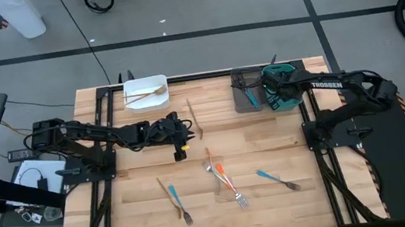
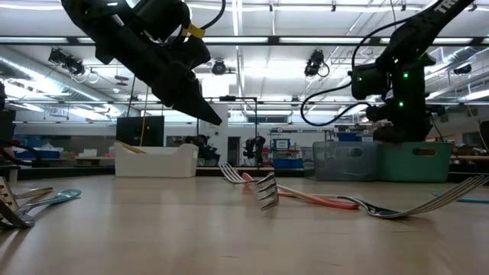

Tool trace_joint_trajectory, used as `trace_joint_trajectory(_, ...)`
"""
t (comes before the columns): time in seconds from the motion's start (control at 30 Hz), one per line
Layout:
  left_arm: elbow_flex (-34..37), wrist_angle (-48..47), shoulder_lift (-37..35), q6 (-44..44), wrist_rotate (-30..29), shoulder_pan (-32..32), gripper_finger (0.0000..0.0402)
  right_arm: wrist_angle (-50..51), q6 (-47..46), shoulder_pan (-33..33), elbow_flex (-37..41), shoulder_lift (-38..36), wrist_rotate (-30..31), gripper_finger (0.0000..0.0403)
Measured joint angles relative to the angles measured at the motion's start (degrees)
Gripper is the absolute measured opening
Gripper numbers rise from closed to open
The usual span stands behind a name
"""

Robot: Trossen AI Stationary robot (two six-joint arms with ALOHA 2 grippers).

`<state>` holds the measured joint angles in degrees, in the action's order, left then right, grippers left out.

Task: Sort silverware by color (type)
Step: Put the left orange fork into the green bin, then put the center orange fork into the green bin

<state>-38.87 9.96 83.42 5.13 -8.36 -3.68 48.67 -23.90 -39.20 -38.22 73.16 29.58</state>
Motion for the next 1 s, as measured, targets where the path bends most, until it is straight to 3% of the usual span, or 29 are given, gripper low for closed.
trace_joint_trajectory(0.47,0.0,0.0,0.0,-0.2,0.0,1.4,0.0066,-3.0,1.4,-0.7,0.0,1.5,-2.2,0.0079)
trace_joint_trajectory(0.63,0.0,0.0,0.0,0.5,0.1,2.9,0.0066,-2.1,1.6,-0.7,-0.6,1.4,-2.4,0.0084)
trace_joint_trajectory(0.83,0.0,0.0,0.0,4.3,6.3,4.8,0.0066,-1.3,1.6,-0.1,-3.6,0.0,-2.9,0.0083)
trace_joint_trajectory(1.0,0.0,0.1,0.2,4.5,6.8,6.3,0.0066,0.0,1.2,1.3,-6.2,-1.3,-2.8,0.0083)
